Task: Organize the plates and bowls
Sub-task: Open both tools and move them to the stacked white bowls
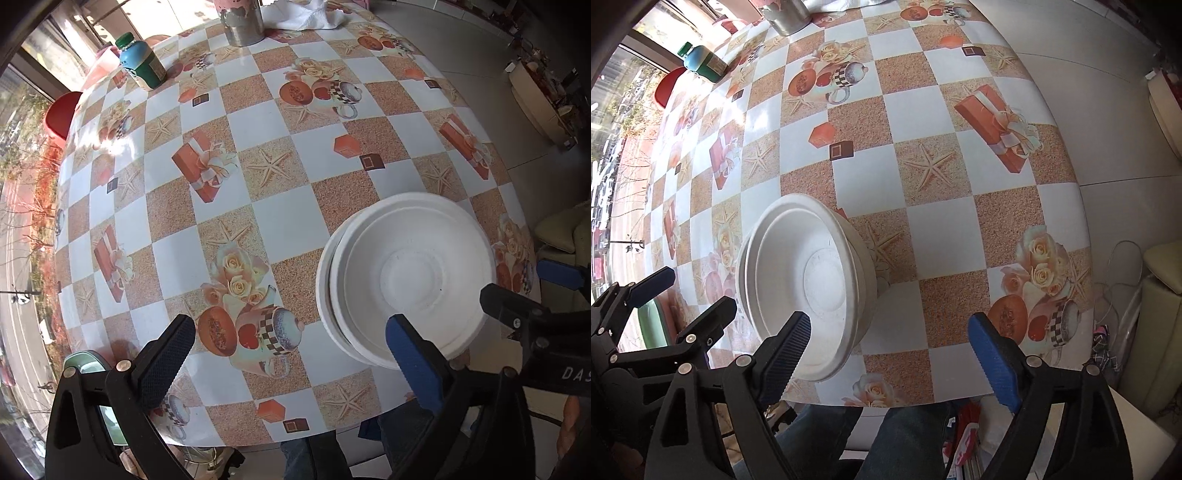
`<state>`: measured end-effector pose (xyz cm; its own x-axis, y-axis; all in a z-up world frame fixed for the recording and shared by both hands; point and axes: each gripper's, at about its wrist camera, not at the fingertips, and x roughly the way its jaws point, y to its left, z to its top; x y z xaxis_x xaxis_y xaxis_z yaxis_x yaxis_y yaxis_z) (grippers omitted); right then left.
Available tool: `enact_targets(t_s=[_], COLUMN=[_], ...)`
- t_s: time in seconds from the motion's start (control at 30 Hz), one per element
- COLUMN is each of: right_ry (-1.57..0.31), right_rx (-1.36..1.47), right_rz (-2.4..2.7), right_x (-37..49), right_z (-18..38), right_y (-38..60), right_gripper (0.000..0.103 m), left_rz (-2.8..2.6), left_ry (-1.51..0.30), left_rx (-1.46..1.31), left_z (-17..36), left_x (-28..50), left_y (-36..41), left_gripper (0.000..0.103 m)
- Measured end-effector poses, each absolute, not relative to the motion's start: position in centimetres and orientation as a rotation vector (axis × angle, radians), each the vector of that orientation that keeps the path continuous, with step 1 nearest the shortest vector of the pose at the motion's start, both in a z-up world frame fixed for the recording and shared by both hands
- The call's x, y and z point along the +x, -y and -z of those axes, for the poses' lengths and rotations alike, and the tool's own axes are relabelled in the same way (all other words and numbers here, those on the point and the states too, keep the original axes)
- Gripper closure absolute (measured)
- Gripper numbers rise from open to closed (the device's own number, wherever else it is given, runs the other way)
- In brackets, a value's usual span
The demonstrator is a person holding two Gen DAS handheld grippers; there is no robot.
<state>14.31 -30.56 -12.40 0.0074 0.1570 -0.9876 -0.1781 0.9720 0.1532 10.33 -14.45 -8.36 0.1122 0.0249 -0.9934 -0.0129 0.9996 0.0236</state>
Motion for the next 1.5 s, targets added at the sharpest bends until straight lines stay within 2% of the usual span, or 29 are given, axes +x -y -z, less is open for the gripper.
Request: enact_targets(t_s=[0.03, 0.23, 0.97, 1.5], right_ry=[-1.519, -1.494, -1.525, -1.561], right_rx=[-0.022, 0.027, 0.058, 0.086], right_rz=[-0.247, -0.178, -0.126, -0.062], right_x=[14.1, 13.3, 13.8, 12.7], right_z=[12.1, 11.2, 11.5, 12.6], right_y=[30.8, 31.8, 30.4, 32.9], right_gripper=[0.001, 0.001, 0.001, 0.001], left_rz=[-0.001, 0.009, -0.093, -0.06], left_ry=[-1.48, -1.542, -1.53, -1.574], left_rx=[-0.036, -0.04, -0.02, -0.013], left_z=[8.4, 8.8, 7.7, 9.2], left_x=[10.2, 9.1, 8.9, 8.7], left_y=[14.1, 13.5, 10.3, 12.0], left_gripper=[0.0, 0.0, 0.0, 0.0])
